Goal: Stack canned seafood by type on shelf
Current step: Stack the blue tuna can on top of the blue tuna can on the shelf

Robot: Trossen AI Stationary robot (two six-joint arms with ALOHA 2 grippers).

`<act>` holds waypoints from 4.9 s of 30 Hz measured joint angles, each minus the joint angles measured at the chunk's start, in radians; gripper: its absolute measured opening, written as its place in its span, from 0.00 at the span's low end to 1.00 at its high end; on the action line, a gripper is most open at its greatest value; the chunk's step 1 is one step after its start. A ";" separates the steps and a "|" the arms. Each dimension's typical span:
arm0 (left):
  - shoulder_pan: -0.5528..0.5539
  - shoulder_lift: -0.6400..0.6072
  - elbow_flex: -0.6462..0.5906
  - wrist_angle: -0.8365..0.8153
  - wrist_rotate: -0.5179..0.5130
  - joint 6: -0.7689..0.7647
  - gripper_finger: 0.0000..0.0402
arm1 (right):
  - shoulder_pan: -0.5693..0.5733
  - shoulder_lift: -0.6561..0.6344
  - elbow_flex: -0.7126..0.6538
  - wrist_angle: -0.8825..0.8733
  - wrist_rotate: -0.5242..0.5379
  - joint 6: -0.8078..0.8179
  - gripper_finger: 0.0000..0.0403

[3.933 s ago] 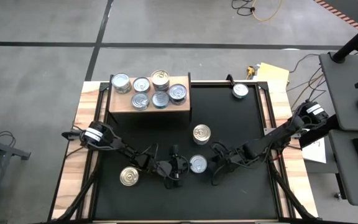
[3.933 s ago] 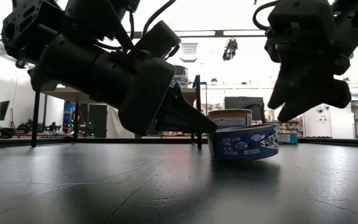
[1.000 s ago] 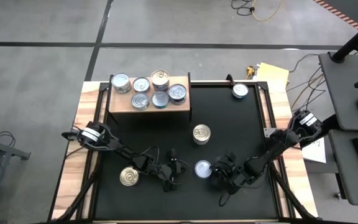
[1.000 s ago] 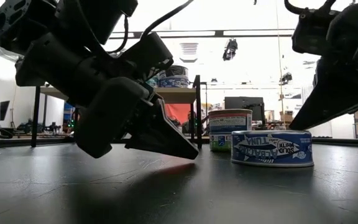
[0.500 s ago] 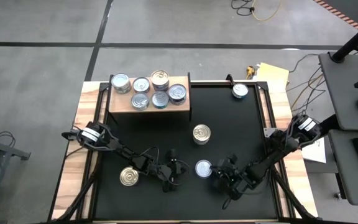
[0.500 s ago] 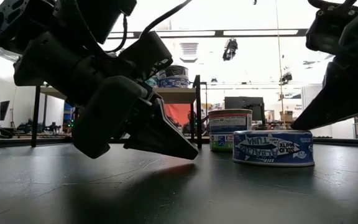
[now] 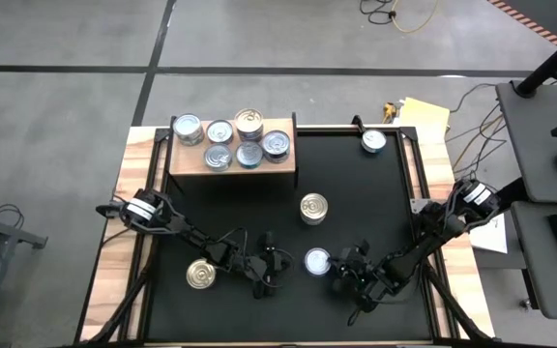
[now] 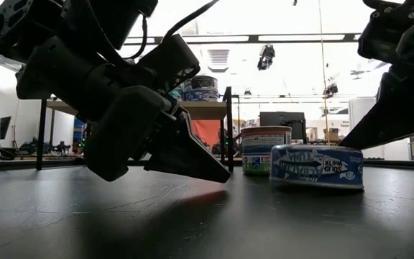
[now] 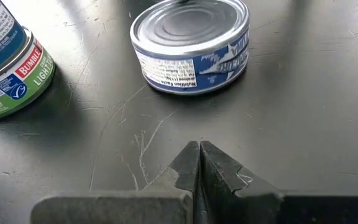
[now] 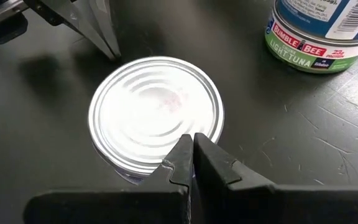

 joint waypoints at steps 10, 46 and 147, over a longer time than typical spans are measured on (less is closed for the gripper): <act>0.000 0.000 0.000 0.010 0.003 0.004 0.00 | 0.015 0.000 -0.005 -0.011 0.024 0.000 0.02; 0.038 0.185 0.114 0.226 0.099 0.067 0.00 | 0.016 0.004 -0.007 0.002 0.040 -0.001 0.02; 0.042 0.167 0.164 0.285 0.074 0.180 0.00 | -0.169 -0.455 0.165 -0.384 -0.209 -1.293 0.27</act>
